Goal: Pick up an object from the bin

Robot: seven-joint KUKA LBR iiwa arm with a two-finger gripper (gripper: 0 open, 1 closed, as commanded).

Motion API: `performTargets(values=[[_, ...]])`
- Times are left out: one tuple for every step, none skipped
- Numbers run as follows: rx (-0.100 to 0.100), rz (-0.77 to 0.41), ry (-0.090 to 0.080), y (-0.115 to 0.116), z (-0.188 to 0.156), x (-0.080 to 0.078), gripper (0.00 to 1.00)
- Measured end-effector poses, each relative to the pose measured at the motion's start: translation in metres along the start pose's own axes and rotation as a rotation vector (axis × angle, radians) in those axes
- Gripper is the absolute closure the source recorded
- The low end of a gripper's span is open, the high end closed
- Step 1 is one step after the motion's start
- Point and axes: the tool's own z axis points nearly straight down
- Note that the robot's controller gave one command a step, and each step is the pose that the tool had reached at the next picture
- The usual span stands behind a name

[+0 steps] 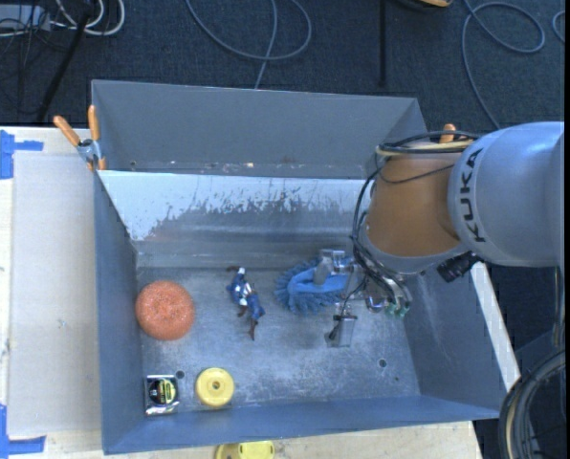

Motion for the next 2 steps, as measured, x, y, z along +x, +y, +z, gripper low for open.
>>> performTargets(values=[[0.001,0.025,-0.003,0.0130,0.0193,-0.0308,1.00],[0.001,0.024,-0.003,0.0130,0.0193,-0.0308,1.00]])
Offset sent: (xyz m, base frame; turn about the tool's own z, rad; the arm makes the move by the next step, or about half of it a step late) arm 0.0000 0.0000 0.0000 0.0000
